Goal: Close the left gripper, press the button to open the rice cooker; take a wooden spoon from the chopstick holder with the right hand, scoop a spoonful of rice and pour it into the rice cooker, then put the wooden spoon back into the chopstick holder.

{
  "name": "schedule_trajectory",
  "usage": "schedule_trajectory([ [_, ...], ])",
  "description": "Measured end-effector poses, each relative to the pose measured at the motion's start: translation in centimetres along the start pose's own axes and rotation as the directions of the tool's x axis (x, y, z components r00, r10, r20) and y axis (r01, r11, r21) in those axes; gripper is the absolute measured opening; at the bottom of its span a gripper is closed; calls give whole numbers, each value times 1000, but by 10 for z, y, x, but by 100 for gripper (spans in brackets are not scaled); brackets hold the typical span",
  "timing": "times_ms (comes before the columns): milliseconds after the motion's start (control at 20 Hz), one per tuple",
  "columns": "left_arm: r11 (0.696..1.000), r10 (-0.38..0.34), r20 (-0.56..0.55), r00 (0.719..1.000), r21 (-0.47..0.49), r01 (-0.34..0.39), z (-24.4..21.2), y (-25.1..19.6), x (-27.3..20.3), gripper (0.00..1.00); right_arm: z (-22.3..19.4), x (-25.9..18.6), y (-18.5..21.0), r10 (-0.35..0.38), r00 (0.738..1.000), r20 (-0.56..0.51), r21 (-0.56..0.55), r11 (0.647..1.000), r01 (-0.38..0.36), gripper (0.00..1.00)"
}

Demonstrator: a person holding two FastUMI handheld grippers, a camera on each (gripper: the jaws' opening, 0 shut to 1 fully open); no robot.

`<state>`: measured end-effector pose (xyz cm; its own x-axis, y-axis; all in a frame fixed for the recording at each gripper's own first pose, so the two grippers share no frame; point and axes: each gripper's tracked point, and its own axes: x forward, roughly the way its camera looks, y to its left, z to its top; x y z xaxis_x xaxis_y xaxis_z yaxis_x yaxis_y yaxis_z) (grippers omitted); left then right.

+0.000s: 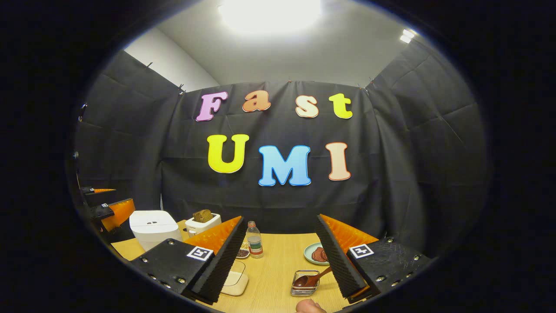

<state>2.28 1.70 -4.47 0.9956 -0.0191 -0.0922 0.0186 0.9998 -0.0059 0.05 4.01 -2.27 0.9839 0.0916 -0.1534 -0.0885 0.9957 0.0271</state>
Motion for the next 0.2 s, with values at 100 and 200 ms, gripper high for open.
schedule_trajectory([
  [100, 1000, 15, 26, 1000, -9, -14, 11, 4, -6, 98, 7, 1, 0, 1, 1000, 14, 5, 1000, -1, 98],
  [200, 1000, 15, 52, 999, -19, -14, 19, 4, -11, 91, 10, 1, 0, -1, 1000, 26, -12, 1000, 2, 98],
])
